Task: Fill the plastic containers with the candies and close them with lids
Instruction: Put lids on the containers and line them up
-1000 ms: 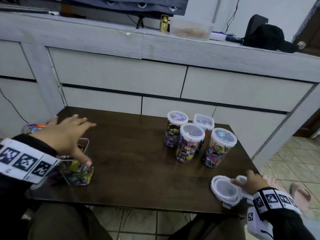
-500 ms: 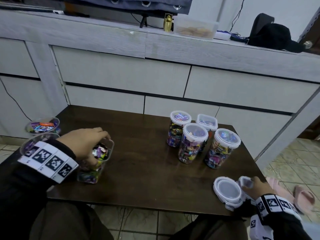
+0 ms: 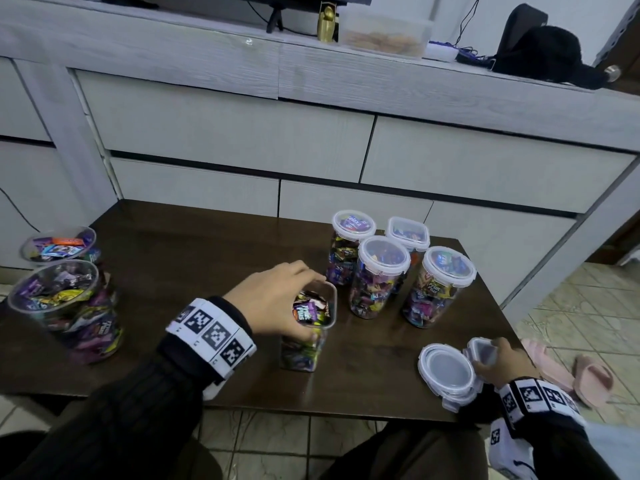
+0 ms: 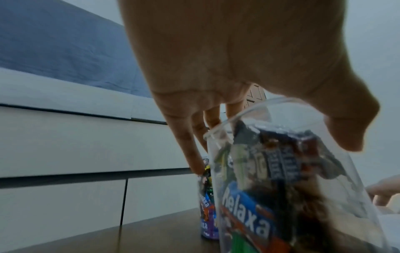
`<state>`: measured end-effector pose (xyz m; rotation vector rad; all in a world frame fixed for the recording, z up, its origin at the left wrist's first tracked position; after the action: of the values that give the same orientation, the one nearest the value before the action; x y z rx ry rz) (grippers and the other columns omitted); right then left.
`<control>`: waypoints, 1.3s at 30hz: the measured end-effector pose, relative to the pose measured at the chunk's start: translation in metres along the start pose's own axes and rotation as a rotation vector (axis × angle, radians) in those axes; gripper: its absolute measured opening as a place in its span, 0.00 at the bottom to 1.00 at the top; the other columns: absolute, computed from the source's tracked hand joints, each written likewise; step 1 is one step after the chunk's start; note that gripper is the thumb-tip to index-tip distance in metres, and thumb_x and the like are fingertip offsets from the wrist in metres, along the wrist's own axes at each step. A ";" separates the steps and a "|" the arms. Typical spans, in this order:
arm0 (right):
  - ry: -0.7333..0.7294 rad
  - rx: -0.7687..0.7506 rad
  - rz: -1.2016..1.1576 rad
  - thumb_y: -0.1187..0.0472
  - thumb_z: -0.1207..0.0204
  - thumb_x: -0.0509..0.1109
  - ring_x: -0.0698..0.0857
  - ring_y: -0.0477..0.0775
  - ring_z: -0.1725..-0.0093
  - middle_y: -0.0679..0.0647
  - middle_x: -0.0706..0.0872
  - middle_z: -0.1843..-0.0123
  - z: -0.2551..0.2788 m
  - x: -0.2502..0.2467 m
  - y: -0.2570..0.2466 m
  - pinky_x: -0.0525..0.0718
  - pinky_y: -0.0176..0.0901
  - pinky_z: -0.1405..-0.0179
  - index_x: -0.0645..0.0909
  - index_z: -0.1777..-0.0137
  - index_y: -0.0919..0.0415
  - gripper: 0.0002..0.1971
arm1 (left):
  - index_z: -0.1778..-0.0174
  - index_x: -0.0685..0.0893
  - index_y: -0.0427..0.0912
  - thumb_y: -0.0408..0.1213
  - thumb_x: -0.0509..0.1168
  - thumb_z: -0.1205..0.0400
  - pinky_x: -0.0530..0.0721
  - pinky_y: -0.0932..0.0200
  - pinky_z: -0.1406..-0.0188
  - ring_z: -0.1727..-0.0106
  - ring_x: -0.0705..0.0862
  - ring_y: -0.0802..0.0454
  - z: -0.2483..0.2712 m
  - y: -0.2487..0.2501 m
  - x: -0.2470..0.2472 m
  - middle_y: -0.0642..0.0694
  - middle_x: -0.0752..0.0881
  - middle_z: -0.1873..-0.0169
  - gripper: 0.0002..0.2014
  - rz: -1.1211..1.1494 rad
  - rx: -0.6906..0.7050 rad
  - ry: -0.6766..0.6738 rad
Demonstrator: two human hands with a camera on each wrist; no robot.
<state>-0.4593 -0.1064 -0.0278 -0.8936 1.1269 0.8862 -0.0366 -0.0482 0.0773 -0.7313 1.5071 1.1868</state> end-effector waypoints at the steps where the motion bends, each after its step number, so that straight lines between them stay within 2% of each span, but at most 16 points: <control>1: 0.020 0.003 -0.015 0.42 0.31 0.74 0.79 0.65 0.36 0.66 0.79 0.35 -0.001 -0.001 0.000 0.77 0.52 0.39 0.69 0.29 0.61 0.36 | 0.24 0.66 0.60 0.67 0.70 0.35 0.79 0.57 0.44 0.35 0.72 0.61 -0.002 0.000 0.002 0.61 0.71 0.35 0.43 0.020 0.005 0.012; 5: 0.155 -0.017 -0.161 0.50 0.31 0.77 0.80 0.70 0.40 0.73 0.81 0.39 0.002 -0.025 -0.001 0.79 0.57 0.41 0.72 0.31 0.68 0.33 | 0.24 0.65 0.61 0.65 0.72 0.34 0.81 0.54 0.40 0.34 0.71 0.64 -0.004 -0.006 0.004 0.62 0.71 0.32 0.42 0.104 0.015 0.033; 9: 0.338 -0.097 -0.285 0.49 0.30 0.77 0.77 0.73 0.37 0.74 0.77 0.35 0.012 -0.080 -0.015 0.77 0.64 0.37 0.69 0.29 0.69 0.36 | 0.22 0.63 0.61 0.61 0.77 0.35 0.81 0.54 0.34 0.32 0.72 0.65 -0.003 -0.015 0.008 0.62 0.69 0.30 0.46 0.300 0.009 0.071; 13: 0.525 -0.340 -0.386 0.49 0.29 0.74 0.73 0.68 0.30 0.68 0.75 0.30 0.042 -0.143 -0.061 0.73 0.60 0.32 0.66 0.26 0.66 0.36 | 0.19 0.58 0.60 0.56 0.82 0.39 0.79 0.52 0.29 0.28 0.73 0.64 -0.003 -0.025 0.018 0.60 0.69 0.25 0.55 0.545 -0.046 0.089; 16: 0.557 -0.561 -0.450 0.51 0.29 0.75 0.74 0.60 0.30 0.61 0.75 0.29 0.074 -0.167 -0.112 0.70 0.47 0.34 0.67 0.25 0.61 0.35 | 0.19 0.54 0.63 0.55 0.84 0.42 0.77 0.53 0.27 0.29 0.74 0.64 -0.003 -0.031 0.028 0.62 0.72 0.28 0.60 0.650 -0.075 0.047; 19: 0.378 -0.852 -0.503 0.50 0.32 0.76 0.74 0.42 0.38 0.47 0.77 0.35 0.109 -0.163 -0.166 0.68 0.26 0.43 0.70 0.28 0.53 0.33 | 0.20 0.54 0.66 0.58 0.84 0.45 0.80 0.53 0.30 0.33 0.78 0.64 -0.002 -0.036 0.036 0.68 0.74 0.34 0.61 0.731 -0.104 0.042; 20: 0.274 -0.957 -0.491 0.50 0.32 0.76 0.74 0.38 0.39 0.43 0.76 0.35 0.121 -0.156 -0.182 0.70 0.24 0.42 0.70 0.29 0.51 0.32 | 0.20 0.55 0.66 0.58 0.84 0.46 0.81 0.53 0.30 0.34 0.79 0.64 -0.002 -0.038 0.037 0.69 0.74 0.35 0.61 0.748 -0.113 0.063; 22: 0.060 -1.141 -0.421 0.50 0.32 0.76 0.76 0.41 0.35 0.44 0.77 0.32 0.141 -0.135 -0.210 0.72 0.33 0.33 0.69 0.28 0.50 0.32 | 0.21 0.57 0.65 0.59 0.84 0.47 0.81 0.55 0.32 0.35 0.80 0.66 -0.001 -0.040 0.039 0.68 0.77 0.36 0.60 0.762 -0.117 0.114; 24: -0.101 -1.271 -0.303 0.54 0.31 0.77 0.73 0.46 0.28 0.50 0.75 0.27 0.154 -0.112 -0.232 0.70 0.41 0.27 0.67 0.24 0.54 0.36 | 0.23 0.61 0.65 0.56 0.85 0.46 0.83 0.58 0.35 0.36 0.81 0.67 0.001 -0.039 0.042 0.68 0.81 0.38 0.57 0.791 -0.105 0.169; 26: -0.185 -1.307 -0.188 0.54 0.32 0.77 0.68 0.49 0.23 0.53 0.69 0.21 0.159 -0.092 -0.248 0.66 0.44 0.22 0.63 0.21 0.58 0.41 | 0.27 0.64 0.67 0.51 0.86 0.45 0.83 0.62 0.38 0.37 0.82 0.68 0.003 -0.037 0.045 0.70 0.81 0.39 0.53 0.821 -0.084 0.230; 28: -0.211 -1.301 -0.137 0.53 0.32 0.78 0.68 0.51 0.23 0.54 0.68 0.21 0.159 -0.081 -0.259 0.65 0.46 0.22 0.60 0.19 0.59 0.44 | 0.28 0.64 0.68 0.48 0.87 0.44 0.83 0.64 0.40 0.36 0.82 0.65 0.004 -0.035 0.047 0.69 0.82 0.39 0.51 0.875 -0.061 0.260; 31: -0.235 -1.310 -0.106 0.51 0.32 0.79 0.67 0.53 0.23 0.55 0.68 0.23 0.159 -0.070 -0.268 0.65 0.48 0.22 0.55 0.18 0.59 0.48 | 0.28 0.64 0.65 0.44 0.85 0.43 0.81 0.68 0.40 0.34 0.82 0.63 0.002 -0.032 0.050 0.68 0.81 0.39 0.50 0.941 -0.029 0.284; 33: -0.266 -1.320 -0.067 0.50 0.31 0.77 0.60 0.54 0.19 0.56 0.64 0.21 0.160 -0.064 -0.271 0.60 0.48 0.20 0.52 0.17 0.60 0.48 | 0.27 0.64 0.61 0.42 0.84 0.42 0.79 0.68 0.37 0.31 0.80 0.62 0.000 -0.031 0.053 0.69 0.80 0.37 0.50 0.958 -0.013 0.297; 36: -0.304 -1.304 -0.075 0.45 0.26 0.69 0.49 0.50 0.16 0.54 0.57 0.16 0.160 -0.055 -0.270 0.50 0.58 0.17 0.49 0.17 0.57 0.44 | 0.27 0.64 0.58 0.43 0.85 0.41 0.78 0.69 0.36 0.30 0.78 0.63 -0.002 -0.033 0.061 0.70 0.78 0.35 0.50 0.965 -0.016 0.334; 39: -0.261 -1.303 -0.105 0.43 0.19 0.61 0.45 0.44 0.16 0.49 0.53 0.15 0.161 -0.048 -0.268 0.42 0.61 0.17 0.52 0.18 0.53 0.34 | 0.28 0.63 0.61 0.41 0.85 0.42 0.78 0.64 0.34 0.30 0.78 0.64 -0.005 -0.037 0.068 0.69 0.77 0.35 0.50 0.970 -0.046 0.330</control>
<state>-0.1668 -0.0670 0.0856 -1.7741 0.1430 1.6098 -0.0241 -0.0559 0.0010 -0.1864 2.2240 1.8656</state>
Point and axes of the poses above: each hand's wrist, its own z-axis away from the middle knuckle, its own x-axis out of the palm, y = z × x, the point moved 4 cm from there along -z, towards the middle knuckle
